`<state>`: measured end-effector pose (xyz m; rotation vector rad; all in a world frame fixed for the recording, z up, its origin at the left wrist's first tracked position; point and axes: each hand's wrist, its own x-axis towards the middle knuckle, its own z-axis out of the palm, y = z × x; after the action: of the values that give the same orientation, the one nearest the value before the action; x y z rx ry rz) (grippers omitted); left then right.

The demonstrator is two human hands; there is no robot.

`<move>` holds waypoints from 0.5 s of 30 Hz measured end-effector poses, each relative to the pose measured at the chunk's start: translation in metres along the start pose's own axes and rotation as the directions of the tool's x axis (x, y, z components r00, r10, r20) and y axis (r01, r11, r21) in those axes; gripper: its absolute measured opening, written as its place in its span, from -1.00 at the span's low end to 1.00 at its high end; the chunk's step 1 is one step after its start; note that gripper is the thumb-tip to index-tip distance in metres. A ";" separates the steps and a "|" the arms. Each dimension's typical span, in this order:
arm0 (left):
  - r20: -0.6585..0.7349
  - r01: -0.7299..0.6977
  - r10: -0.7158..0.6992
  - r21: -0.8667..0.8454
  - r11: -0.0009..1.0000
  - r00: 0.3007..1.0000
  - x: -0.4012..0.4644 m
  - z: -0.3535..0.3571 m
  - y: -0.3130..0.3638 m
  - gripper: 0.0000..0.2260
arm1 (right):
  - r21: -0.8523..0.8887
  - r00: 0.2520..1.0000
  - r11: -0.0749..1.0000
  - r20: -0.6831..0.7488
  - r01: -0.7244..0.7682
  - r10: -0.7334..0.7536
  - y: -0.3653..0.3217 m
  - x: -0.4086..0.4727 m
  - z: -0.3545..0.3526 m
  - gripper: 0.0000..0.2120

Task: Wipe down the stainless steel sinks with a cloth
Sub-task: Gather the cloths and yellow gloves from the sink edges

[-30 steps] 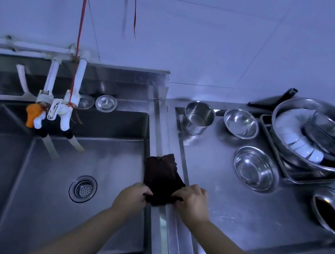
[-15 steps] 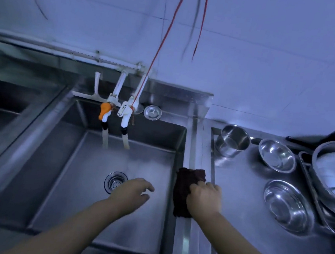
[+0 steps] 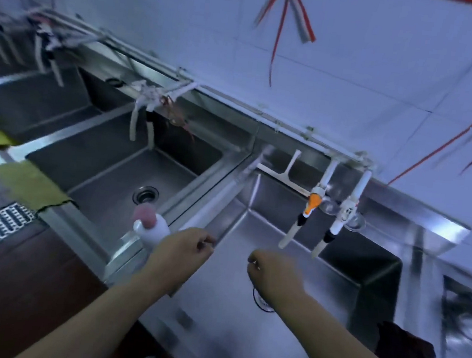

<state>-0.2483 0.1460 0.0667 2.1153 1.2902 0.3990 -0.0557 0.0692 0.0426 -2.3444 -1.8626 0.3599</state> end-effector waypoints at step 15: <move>-0.137 0.094 -0.098 -0.031 0.995 0.986 0.056 -0.145 -0.167 -0.82 | 0.014 0.997 0.997 -0.030 -0.070 0.070 -0.235 0.121 0.020 -0.50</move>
<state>-0.4155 0.3008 0.0659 2.0256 1.4522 0.5250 -0.2569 0.2406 0.0677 -2.3971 -1.7629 0.3406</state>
